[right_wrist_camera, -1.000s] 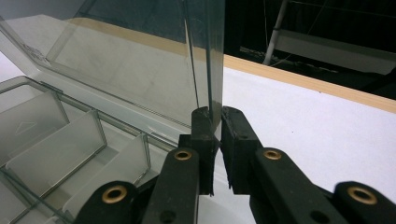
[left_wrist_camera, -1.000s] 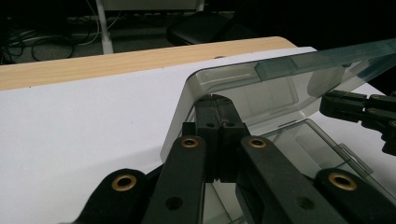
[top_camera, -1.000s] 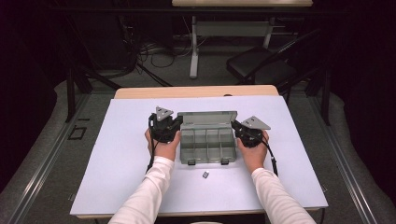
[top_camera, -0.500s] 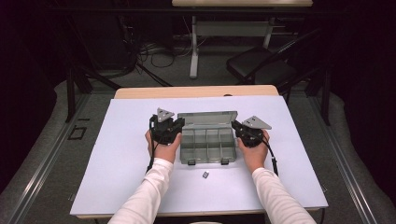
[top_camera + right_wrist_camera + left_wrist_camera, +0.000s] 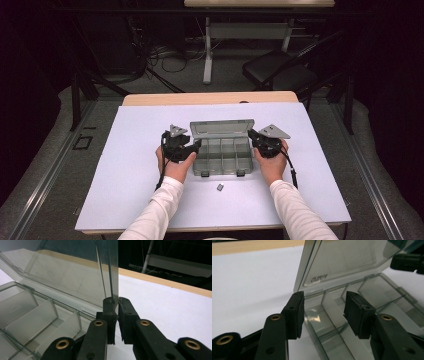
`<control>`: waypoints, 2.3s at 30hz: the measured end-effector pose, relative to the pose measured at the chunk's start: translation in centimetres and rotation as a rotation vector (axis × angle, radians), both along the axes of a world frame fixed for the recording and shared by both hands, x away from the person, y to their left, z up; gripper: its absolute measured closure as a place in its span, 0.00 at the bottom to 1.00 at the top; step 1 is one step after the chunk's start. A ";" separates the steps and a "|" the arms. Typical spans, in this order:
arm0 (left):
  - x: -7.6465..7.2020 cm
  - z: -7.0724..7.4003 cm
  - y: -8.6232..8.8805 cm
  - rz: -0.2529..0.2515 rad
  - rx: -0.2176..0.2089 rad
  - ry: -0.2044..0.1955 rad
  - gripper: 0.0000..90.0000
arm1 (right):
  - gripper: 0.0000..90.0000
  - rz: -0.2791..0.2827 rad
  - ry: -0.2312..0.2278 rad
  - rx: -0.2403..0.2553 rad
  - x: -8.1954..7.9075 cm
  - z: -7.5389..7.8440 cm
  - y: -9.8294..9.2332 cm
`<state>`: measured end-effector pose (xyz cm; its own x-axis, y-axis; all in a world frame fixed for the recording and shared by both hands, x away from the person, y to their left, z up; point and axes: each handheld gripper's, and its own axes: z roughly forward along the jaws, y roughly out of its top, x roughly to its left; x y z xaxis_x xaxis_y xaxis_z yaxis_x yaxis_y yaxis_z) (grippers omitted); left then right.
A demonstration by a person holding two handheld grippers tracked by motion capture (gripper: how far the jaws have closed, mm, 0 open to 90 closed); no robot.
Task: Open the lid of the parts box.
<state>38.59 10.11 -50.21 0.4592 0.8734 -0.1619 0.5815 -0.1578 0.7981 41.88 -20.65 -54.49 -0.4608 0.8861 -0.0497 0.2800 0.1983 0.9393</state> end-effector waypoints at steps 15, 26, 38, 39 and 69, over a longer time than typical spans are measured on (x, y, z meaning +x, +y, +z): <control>-0.6 -2.9 -0.5 -0.020 0.057 0.081 0.47 | 0.94 -0.002 0.006 -0.003 -0.1 0.1 0.0; -0.9 -4.8 -0.6 -0.012 0.095 0.112 0.45 | 0.94 -0.005 0.005 0.000 -0.1 0.0 0.0; -0.8 -5.9 -1.3 -0.009 0.118 0.099 0.50 | 0.94 -0.005 0.012 0.002 -0.2 0.0 0.0; -0.8 -5.9 -1.3 -0.011 0.111 0.092 0.51 | 0.94 -0.005 0.012 0.002 -0.2 0.0 0.0; -1.0 -6.2 -1.0 -0.047 0.135 0.072 0.67 | 0.95 -0.015 0.015 -0.003 -0.2 0.1 0.1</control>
<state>37.59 9.10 -56.42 0.4917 0.8672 -0.0786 0.6257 -0.2891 0.7246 41.66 -20.55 -54.38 -0.4483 0.8927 -0.0456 0.2970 0.1968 0.9344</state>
